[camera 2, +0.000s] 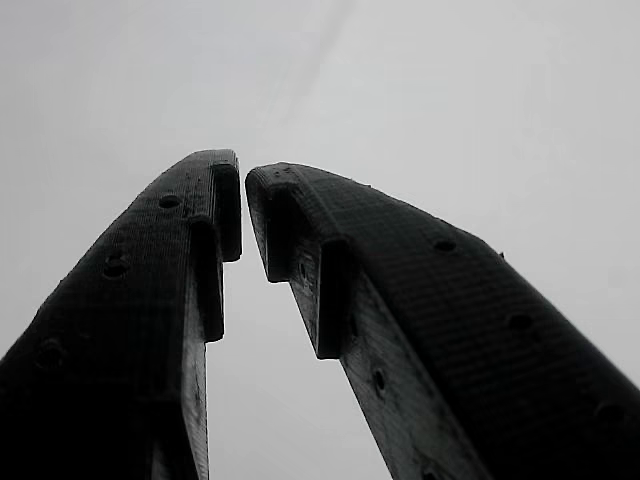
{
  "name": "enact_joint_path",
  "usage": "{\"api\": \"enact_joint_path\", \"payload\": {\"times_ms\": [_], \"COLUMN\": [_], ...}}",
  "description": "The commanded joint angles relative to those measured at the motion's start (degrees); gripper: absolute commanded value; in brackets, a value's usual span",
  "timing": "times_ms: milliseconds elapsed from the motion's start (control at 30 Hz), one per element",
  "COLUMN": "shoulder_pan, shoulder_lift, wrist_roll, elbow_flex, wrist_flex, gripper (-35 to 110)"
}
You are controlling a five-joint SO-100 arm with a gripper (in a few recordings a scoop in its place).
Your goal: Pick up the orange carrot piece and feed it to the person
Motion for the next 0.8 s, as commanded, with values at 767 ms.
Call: {"api": "enact_joint_path", "payload": {"times_ms": [767], "shoulder_pan": [41.4], "shoulder_lift": [-8.96], "wrist_roll": [-27.25], "elbow_flex": [-8.96], "wrist_flex": [-0.09], "gripper": [-2]}}
